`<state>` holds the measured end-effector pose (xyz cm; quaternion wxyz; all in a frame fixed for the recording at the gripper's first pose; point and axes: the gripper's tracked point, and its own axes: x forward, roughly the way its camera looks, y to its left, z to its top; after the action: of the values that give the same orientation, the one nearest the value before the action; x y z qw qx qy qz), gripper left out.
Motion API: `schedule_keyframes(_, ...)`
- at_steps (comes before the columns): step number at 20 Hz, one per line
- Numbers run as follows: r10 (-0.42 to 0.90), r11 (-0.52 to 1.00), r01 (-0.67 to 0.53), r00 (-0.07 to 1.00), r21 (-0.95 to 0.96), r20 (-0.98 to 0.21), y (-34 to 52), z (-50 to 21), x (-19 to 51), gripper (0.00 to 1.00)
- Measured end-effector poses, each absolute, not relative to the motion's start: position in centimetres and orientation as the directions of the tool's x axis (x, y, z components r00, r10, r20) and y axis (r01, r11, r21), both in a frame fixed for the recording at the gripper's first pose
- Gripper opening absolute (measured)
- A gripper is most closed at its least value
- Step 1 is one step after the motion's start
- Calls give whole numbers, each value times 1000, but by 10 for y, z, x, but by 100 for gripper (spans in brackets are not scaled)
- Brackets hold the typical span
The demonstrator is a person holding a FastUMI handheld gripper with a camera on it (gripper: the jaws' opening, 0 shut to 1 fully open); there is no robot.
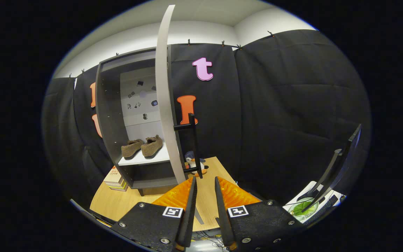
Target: Open the shoe cabinet door, grab the shoes and put them into the shoe cabinet, then close the shoe cabinet door.
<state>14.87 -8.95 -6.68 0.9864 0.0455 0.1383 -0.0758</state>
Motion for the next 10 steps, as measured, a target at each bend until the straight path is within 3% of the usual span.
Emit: schedule_keyframes(10, -8, 993, 40, 961, 108, -276, -79, -75, 184, 42)
